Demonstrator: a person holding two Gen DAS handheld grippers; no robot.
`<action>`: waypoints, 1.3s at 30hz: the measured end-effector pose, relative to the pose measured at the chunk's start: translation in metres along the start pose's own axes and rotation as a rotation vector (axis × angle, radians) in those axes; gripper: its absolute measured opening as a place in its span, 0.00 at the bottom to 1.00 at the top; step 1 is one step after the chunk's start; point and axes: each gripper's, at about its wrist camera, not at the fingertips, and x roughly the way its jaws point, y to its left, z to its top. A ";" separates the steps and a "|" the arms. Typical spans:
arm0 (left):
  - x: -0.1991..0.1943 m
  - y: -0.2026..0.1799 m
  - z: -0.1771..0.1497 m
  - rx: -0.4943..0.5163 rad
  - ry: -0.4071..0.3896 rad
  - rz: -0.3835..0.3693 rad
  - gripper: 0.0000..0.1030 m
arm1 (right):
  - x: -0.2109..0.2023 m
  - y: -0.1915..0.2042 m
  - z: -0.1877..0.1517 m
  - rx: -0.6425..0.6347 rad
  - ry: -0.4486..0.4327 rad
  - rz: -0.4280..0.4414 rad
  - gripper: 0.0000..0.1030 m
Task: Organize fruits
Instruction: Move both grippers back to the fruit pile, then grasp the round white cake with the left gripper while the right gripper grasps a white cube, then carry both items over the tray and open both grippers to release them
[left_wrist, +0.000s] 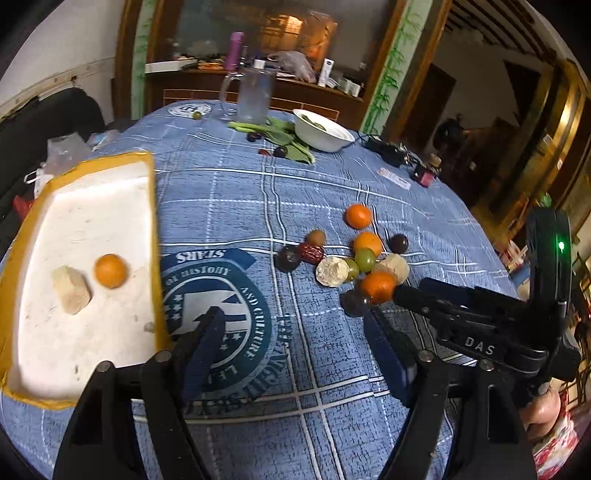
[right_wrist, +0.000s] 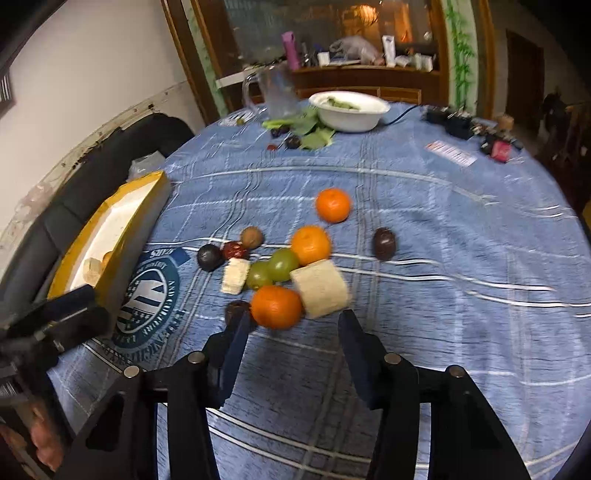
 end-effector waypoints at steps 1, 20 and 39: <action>0.004 0.000 0.001 0.004 0.007 -0.002 0.68 | 0.004 0.002 0.002 -0.004 0.003 0.000 0.53; 0.095 -0.014 0.032 -0.049 0.137 -0.147 0.45 | 0.019 -0.043 0.016 0.145 -0.015 0.085 0.38; 0.104 -0.029 0.026 0.040 0.130 -0.161 0.30 | 0.033 -0.054 0.017 0.216 0.022 0.134 0.35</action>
